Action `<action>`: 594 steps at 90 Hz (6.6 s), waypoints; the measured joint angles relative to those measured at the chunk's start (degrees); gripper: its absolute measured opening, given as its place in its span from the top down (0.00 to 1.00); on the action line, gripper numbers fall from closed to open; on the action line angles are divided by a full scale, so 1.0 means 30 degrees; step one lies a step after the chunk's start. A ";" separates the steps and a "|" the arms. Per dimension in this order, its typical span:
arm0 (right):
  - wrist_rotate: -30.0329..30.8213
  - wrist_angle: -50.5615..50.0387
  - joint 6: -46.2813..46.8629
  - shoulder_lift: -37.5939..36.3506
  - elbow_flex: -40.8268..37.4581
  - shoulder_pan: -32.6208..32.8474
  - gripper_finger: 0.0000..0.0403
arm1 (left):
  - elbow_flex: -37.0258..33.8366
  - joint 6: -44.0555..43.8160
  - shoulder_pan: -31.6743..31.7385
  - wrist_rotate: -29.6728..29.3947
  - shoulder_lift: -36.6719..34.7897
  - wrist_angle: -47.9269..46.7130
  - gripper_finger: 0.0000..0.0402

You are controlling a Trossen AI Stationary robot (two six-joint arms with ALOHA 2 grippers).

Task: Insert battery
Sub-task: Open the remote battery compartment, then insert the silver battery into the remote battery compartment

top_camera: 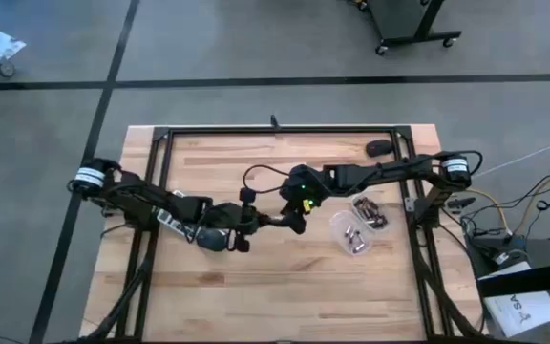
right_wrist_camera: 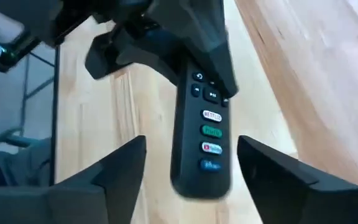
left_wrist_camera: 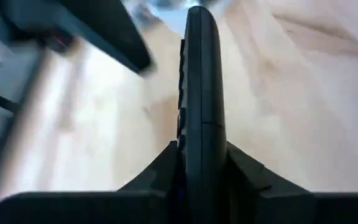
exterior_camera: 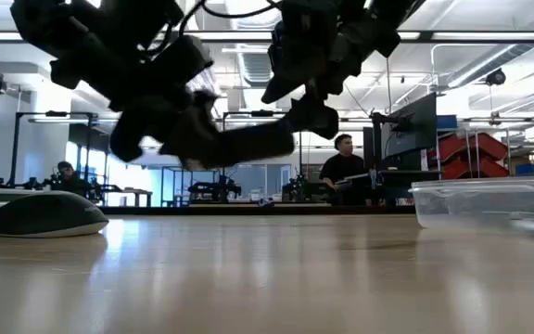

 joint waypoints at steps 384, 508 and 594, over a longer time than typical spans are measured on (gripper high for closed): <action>1.1394 0.6888 -0.3301 0.6066 -0.2034 0.3882 0.55 | -0.4371 -0.5437 0.2681 0.3126 0.2470 0.7590 0.95; 1.2620 0.3797 -0.6051 0.3450 -0.2267 0.2354 0.50 | -0.4408 -0.5706 0.2638 0.3104 0.2492 0.7361 0.95; 0.9114 0.0004 -0.2205 -0.1354 -0.2947 0.1194 0.34 | -0.4415 -0.5790 0.2638 0.3095 0.2499 0.7454 0.95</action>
